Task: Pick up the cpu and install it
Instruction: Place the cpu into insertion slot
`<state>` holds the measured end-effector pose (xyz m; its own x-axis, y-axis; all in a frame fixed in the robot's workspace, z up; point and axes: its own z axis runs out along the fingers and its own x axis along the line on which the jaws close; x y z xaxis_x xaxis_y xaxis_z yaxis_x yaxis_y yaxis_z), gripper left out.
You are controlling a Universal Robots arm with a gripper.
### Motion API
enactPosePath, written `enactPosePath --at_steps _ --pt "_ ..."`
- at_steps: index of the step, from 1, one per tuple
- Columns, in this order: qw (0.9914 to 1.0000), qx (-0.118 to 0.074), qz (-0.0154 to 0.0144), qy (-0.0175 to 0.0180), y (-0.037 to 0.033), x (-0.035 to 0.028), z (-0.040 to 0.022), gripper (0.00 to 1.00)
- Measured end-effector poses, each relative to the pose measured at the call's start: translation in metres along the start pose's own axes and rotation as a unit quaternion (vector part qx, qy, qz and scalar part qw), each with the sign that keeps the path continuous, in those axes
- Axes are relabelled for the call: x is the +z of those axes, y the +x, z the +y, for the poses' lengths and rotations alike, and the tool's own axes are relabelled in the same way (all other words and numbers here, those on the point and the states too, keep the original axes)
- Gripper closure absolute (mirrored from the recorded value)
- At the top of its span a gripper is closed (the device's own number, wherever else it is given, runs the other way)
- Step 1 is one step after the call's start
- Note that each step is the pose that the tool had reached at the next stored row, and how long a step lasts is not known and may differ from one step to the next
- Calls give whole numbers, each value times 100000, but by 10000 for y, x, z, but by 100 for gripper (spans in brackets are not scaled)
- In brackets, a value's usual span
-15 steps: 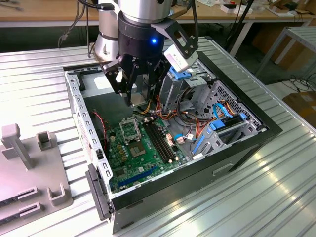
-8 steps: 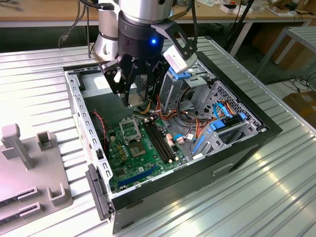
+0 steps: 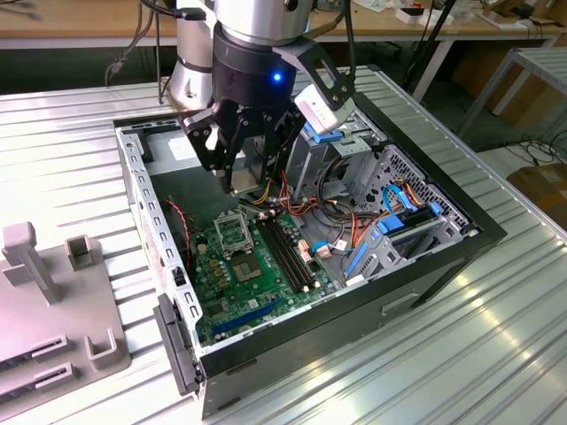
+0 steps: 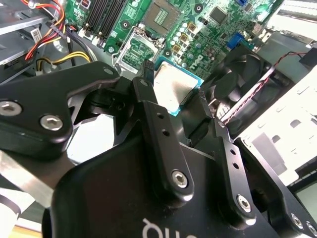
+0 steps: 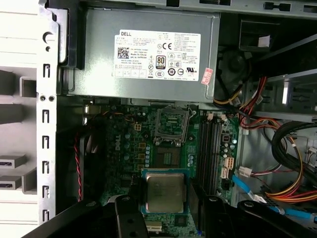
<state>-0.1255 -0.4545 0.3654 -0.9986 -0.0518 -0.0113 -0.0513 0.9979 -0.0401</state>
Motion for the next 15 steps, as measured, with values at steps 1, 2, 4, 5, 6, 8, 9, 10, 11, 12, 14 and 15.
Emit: enactPosePath --at_steps 1,2,4,5,6,8,9,10,11,12,14,15 --pt "100000 4 -3 -8 1 5 -3 53" --pt "100000 9 -1 -5 1 11 -3 53" --pt "100000 1 6 1 1 25 -3 53" --pt "100000 0 6 5 1 31 -3 53" --pt "100000 -3 7 8 1 39 -3 53" --pt "100000 -1 7 3 1 57 -2 53" --pt "100000 -2 3 -2 1 76 -1 53" --pt "100000 -3 4 3 1 86 -1 53" --pt "100000 0 4 1 1 95 -1 53" --pt "100000 -2 7 5 1 111 0 53" --pt "100000 -1 5 1 2 134 1 53" --pt "100000 -2 6 1 2 141 1 53"
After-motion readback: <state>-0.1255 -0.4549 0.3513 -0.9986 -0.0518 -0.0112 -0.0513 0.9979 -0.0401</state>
